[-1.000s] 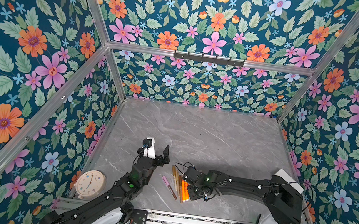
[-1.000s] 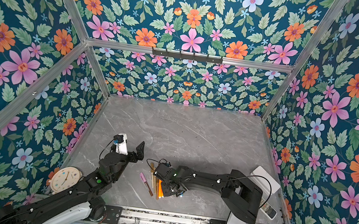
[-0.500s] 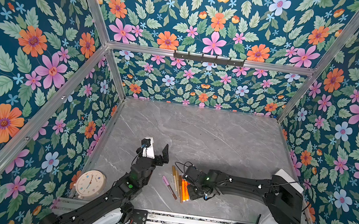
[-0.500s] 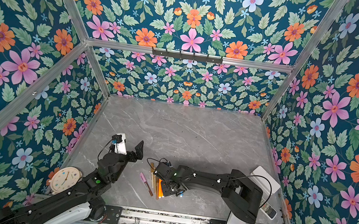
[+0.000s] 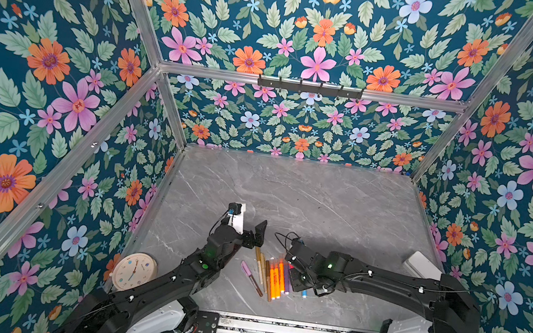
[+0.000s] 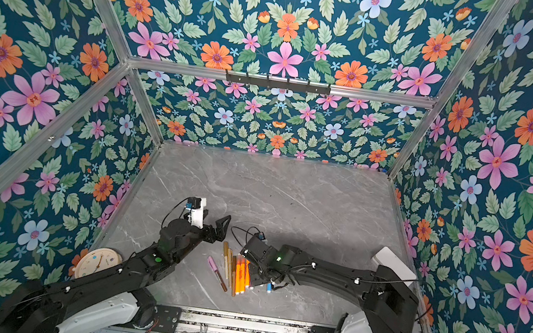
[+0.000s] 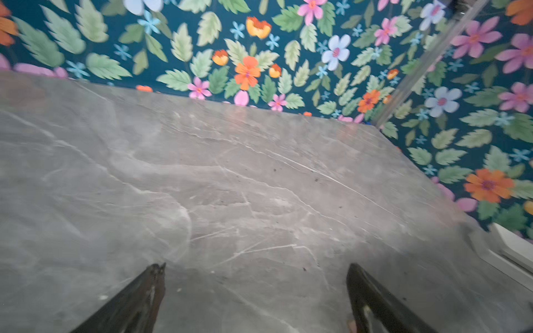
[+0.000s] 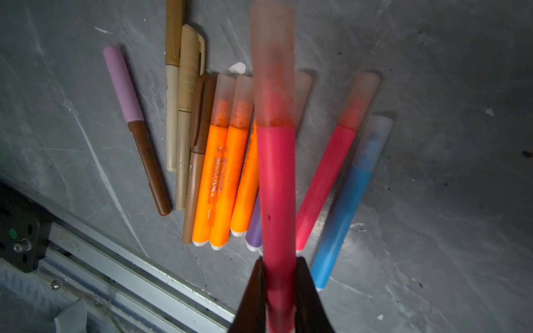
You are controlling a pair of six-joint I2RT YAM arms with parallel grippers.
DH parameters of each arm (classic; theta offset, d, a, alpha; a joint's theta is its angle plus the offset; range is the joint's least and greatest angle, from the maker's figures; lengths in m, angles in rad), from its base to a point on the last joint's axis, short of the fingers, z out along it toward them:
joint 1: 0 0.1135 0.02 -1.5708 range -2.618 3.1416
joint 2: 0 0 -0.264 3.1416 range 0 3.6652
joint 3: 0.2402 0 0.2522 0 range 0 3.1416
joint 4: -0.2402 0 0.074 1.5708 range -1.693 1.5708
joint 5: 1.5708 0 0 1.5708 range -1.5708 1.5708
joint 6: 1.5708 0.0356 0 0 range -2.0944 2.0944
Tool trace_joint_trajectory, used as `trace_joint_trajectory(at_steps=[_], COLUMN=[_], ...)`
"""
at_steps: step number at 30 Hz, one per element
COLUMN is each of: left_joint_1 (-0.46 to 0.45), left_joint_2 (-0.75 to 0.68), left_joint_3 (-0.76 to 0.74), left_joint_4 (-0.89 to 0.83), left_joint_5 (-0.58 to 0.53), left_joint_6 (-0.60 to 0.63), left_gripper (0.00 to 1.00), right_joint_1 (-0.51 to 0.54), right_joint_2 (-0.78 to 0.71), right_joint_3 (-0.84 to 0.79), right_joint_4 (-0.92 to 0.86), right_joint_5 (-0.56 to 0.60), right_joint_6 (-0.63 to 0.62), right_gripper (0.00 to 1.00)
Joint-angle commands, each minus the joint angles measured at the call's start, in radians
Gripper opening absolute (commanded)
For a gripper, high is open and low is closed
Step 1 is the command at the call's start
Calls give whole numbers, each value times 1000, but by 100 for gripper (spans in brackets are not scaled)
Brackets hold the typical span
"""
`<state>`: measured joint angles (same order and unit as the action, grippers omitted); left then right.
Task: Open the pen caps
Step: 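Grasp the pink marker with the right gripper and lift it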
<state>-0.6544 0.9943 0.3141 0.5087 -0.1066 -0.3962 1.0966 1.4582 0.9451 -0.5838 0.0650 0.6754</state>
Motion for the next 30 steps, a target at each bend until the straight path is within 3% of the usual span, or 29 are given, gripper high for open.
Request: trace_joint_trajectory(at_steps=[1, 11, 30], left_joint_1=[-1, -9, -67], left_joint_2=[62, 201, 466], left_joint_3=[35, 103, 207], left_joint_4=[76, 209, 393], left_joint_5=[145, 329, 495], left_joint_6=[-127, -345, -430], left_gripper=[100, 100, 96], right_joint_1=[-28, -113, -126], right_joint_2=[-56, -230, -262], right_joint_3=[-35, -131, -186], right_joint_4=[20, 44, 181], right_joint_5=[11, -22, -66], right_joint_6=[-28, -80, -55], right_gripper=[6, 7, 8])
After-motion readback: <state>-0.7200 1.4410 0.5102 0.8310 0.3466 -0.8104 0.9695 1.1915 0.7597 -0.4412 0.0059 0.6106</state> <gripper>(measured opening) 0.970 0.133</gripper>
